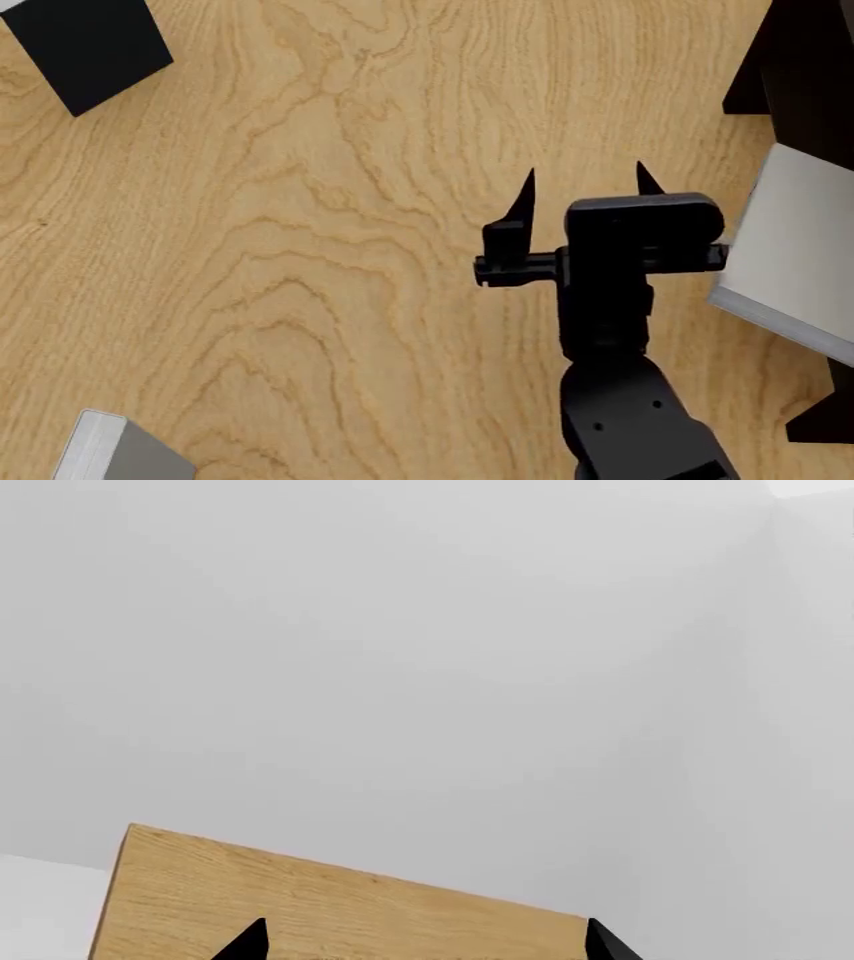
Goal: Pick up the book on the right and place it on the cabinet shelf.
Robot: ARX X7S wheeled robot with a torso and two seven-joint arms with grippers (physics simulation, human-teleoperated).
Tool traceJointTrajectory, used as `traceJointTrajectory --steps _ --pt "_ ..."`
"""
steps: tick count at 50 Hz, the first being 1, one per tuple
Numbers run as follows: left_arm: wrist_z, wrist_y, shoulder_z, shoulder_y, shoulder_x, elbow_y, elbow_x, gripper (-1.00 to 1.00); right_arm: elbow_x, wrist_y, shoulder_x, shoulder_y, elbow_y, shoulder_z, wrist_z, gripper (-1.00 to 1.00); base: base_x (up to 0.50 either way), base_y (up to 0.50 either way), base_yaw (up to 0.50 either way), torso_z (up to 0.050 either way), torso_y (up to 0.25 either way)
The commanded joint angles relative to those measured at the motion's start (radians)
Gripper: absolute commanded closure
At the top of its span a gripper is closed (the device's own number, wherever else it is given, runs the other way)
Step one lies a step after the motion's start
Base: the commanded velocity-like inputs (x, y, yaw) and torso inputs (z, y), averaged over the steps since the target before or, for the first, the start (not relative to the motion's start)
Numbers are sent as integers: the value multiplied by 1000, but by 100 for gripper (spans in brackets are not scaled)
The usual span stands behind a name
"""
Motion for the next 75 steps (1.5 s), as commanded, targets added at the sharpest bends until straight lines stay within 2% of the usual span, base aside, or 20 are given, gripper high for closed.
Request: traceJointTrajectory --steps 1,11,18,42,51,62,75 --pt "3 -3 1 -7 -3 -9 1 -100 -8 -6 -22 7 34 0 -19 -100 0 0 0 0 0" --pt "4 -5 0 -6 -5 -10 -2 -100 6 -69 -132 35 269 37 -141 -100 0 0 0 0 0" --pt "-2 -12 0 -6 -5 -3 3 -100 -53 -49 -141 28 277 116 -161 -100 0 0 0 0 0" --pt "8 -5 0 -7 -5 -12 -4 -100 -537 26 -169 -13 277 687 -256 -100 0 0 0 0 0" --pt "11 -5 1 -10 -4 -17 -3 -100 -685 42 -176 -20 277 856 -279 -100 0 0 0 0 0" --pt "5 -6 1 -6 -2 -11 3 -100 -789 52 -180 -28 277 978 -296 -100 0 0 0 0 0" --pt "-5 -15 9 -10 -1 -6 17 -100 -839 57 -171 -34 277 1051 -297 -100 0 0 -1 0 -1"
